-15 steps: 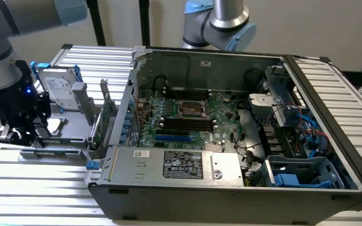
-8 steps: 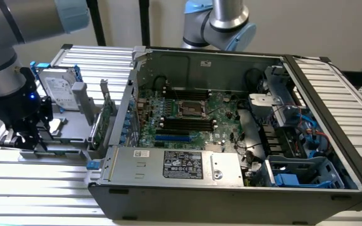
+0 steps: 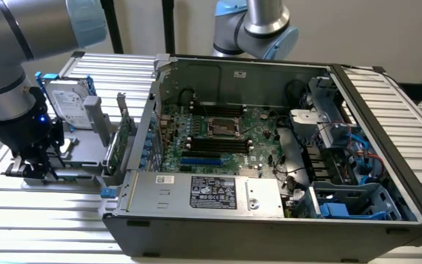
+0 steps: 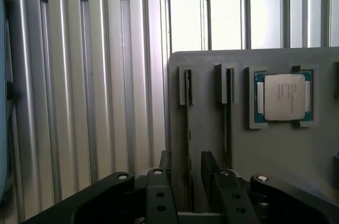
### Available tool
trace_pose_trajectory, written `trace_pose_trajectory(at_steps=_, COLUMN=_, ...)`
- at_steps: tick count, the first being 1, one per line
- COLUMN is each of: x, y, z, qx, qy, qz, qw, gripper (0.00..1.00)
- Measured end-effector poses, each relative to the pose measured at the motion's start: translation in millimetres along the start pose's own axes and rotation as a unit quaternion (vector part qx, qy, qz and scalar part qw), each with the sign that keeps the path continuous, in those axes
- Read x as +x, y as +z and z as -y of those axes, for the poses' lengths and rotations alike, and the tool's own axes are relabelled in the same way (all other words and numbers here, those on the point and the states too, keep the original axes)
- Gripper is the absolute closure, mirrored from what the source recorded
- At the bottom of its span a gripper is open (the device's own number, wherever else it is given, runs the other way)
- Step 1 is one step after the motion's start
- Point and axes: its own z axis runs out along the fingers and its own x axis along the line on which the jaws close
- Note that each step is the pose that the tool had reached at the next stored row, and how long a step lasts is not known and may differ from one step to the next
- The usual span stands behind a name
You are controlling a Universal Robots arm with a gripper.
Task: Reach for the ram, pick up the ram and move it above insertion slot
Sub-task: 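Pick up the ram and move it above insertion slot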
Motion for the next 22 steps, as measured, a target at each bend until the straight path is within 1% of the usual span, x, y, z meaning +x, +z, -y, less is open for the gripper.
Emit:
trace_pose_trajectory(at_steps=11, x=-4.5, y=19.1, z=0.4, qx=0.0, qy=-0.009, qz=-0.0003, qw=1.0, gripper=0.64)
trace_pose_trajectory(at_steps=18, x=-5.5, y=22.2, z=0.5, qx=0.0, qy=-0.02, qz=-0.0007, qw=0.9998, gripper=0.64)
trace_pose_trajectory(at_steps=22, x=-5.6, y=23.4, z=2.3, qx=0.0001, qy=-0.028, qz=-0.0008, qw=0.9996, gripper=0.64)
